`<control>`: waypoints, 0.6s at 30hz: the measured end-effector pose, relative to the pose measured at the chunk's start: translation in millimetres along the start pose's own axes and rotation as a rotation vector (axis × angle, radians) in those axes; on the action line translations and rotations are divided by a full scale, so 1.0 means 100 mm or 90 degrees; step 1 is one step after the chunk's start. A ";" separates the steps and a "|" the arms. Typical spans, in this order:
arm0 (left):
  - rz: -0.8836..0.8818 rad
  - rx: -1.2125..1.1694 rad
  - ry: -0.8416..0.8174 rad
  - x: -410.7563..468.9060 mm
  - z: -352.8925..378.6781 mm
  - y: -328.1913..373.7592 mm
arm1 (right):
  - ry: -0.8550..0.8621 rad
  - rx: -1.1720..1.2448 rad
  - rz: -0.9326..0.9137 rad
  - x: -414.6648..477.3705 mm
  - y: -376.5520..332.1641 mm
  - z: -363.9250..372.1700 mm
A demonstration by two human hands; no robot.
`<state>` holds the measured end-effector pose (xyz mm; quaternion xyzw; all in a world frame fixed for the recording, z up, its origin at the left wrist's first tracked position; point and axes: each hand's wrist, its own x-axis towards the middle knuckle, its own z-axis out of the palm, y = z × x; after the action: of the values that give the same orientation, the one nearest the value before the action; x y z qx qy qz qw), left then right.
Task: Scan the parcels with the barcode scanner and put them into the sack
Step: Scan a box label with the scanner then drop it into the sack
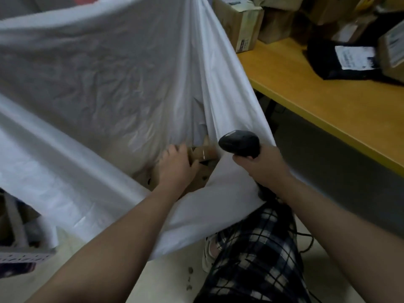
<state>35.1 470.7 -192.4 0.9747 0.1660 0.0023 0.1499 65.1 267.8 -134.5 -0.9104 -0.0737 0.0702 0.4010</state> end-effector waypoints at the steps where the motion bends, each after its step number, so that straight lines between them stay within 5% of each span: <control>1: 0.043 -0.027 0.018 0.02 -0.07 0.18 | 0.035 0.023 0.012 -0.01 0.01 -0.13; 9: 0.337 -0.162 0.085 -0.07 -0.52 1.64 | 0.250 0.159 0.033 -0.37 0.29 -1.30; 18: 0.491 -0.178 0.020 -0.39 -0.55 2.88 | 0.445 0.248 0.066 -0.98 0.74 -2.29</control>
<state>87.8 214.9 -53.8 0.9355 -0.2111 0.0959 0.2667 17.7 34.9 -29.1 -0.7891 0.1279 -0.2105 0.5627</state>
